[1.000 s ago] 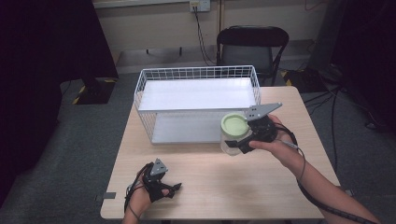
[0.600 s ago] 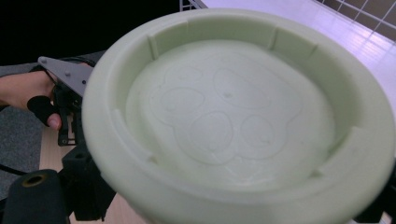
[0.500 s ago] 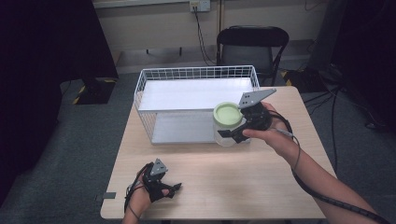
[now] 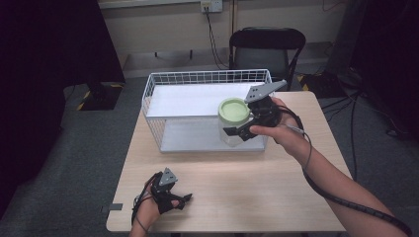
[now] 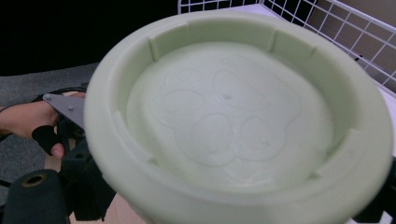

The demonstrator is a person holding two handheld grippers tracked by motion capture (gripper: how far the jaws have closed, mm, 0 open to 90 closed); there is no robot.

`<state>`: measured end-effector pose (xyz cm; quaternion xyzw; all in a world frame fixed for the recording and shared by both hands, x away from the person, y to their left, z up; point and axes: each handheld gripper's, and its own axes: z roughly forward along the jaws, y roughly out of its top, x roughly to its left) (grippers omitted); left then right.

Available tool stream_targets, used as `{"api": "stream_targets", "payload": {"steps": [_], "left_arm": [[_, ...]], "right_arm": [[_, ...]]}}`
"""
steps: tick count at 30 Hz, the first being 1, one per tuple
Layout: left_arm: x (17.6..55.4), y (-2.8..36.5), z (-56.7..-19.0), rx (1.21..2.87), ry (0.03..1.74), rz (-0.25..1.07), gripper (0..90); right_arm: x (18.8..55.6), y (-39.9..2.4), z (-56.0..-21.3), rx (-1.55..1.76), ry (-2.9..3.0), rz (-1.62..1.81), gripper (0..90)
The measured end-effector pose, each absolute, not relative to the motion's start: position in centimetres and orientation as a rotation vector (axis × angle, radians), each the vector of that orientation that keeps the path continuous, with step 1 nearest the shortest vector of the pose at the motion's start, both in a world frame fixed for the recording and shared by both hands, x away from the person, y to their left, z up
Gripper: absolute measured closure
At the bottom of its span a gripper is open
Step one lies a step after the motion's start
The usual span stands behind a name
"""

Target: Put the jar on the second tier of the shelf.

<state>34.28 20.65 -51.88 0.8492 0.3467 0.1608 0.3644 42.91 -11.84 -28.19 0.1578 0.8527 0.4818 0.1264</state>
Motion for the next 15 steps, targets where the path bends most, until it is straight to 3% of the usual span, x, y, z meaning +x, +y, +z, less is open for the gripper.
{"api": "stream_targets", "payload": {"steps": [15], "left_arm": [[34.3, 20.7, -51.9, 2.186, 0.891, 0.415, 0.0]], "right_arm": [[44.3, -10.4, -25.6, 0.444, 2.483, 1.366, 10.7]]}}
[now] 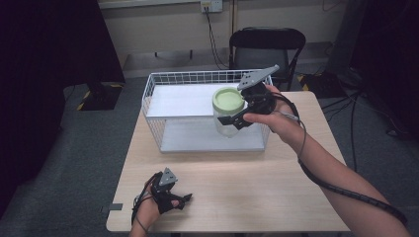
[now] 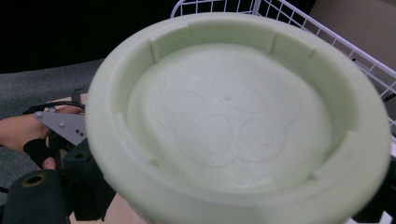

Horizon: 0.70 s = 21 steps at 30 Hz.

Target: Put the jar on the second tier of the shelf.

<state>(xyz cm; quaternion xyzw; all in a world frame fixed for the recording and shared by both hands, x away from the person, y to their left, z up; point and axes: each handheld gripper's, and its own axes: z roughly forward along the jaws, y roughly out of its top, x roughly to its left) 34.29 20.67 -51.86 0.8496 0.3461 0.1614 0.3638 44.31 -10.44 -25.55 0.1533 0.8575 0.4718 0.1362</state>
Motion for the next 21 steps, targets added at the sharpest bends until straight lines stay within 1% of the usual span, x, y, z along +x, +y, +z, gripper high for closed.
{"api": "stream_targets", "payload": {"steps": [21], "left_arm": [[34.3, 20.7, -51.9, 2.186, 0.891, 0.415, 0.0]], "right_arm": [[46.9, -8.3, -23.3, 0.464, 2.464, 1.340, 10.7]]}}
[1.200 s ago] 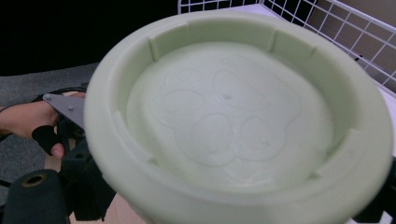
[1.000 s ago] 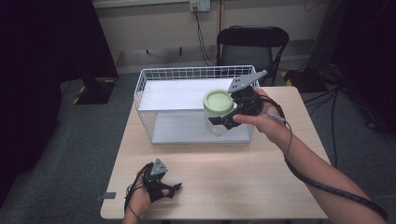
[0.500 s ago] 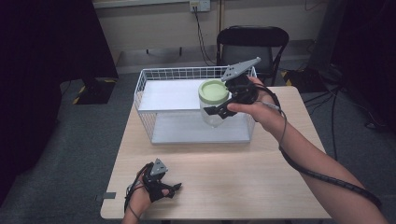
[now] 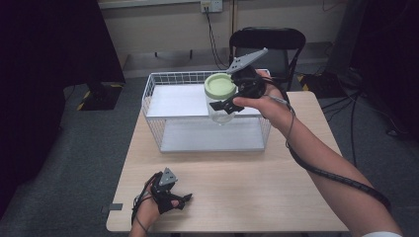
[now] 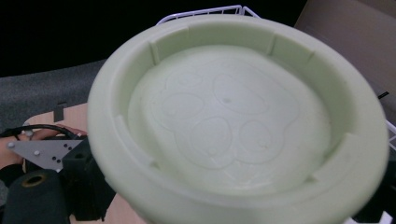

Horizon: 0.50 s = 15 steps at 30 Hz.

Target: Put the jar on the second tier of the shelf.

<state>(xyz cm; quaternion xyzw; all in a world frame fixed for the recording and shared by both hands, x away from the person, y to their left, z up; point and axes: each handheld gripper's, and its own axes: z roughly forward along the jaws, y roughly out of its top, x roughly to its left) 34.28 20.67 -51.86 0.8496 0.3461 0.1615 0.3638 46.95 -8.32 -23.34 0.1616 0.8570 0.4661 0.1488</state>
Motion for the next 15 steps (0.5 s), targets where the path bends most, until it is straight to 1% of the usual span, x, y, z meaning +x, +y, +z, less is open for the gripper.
{"api": "stream_targets", "payload": {"steps": [15], "left_arm": [[34.3, 20.7, -51.9, 2.185, 0.891, 0.415, 0.0]], "right_arm": [[49.8, -7.3, -23.2, 0.530, 2.435, 1.325, 10.7]]}}
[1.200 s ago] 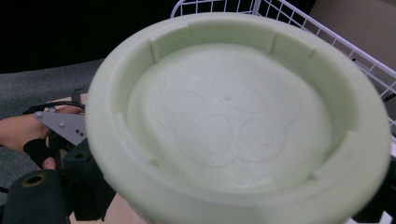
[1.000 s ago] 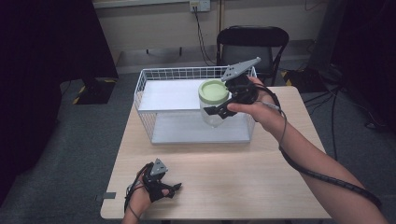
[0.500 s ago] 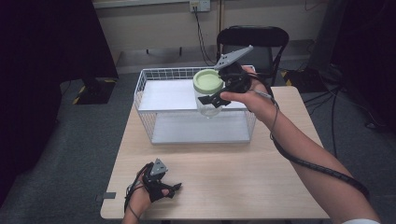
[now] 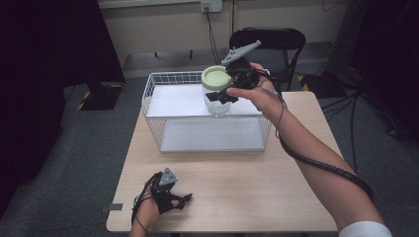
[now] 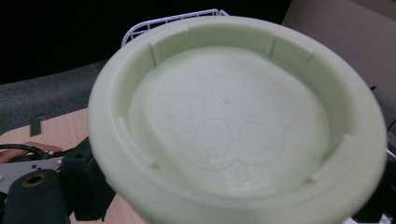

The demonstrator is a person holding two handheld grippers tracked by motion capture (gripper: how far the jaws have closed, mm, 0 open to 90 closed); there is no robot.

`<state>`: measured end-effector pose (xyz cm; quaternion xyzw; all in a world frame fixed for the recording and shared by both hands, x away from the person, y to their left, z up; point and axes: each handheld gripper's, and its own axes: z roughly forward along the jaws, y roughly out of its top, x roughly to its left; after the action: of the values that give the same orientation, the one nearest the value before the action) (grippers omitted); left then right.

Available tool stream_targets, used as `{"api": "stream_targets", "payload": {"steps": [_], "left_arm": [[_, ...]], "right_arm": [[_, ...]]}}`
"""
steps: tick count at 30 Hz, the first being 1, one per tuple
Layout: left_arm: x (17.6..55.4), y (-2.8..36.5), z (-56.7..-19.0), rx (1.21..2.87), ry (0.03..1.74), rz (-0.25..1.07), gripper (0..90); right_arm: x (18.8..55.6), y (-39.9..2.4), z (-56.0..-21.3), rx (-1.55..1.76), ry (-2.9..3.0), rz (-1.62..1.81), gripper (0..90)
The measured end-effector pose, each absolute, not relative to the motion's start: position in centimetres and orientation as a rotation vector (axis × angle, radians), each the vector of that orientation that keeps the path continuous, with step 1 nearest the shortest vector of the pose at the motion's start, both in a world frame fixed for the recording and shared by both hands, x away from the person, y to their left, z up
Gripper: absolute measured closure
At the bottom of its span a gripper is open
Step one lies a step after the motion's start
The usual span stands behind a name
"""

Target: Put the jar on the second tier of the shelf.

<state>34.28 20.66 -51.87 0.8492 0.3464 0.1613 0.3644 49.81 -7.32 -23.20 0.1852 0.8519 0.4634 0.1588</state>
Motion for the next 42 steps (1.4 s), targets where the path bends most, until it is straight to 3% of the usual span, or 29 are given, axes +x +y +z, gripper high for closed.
{"api": "stream_targets", "payload": {"steps": [18, 42], "left_arm": [[34.3, 20.7, -51.9, 2.185, 0.891, 0.415, 0.0], [34.3, 20.7, -51.9, 2.185, 0.891, 0.416, 0.0]], "right_arm": [[53.0, -6.7, -24.0, 0.638, 2.397, 1.293, 10.7], [53.6, -6.4, -24.9, 0.716, 2.326, 1.413, 8.5]]}}
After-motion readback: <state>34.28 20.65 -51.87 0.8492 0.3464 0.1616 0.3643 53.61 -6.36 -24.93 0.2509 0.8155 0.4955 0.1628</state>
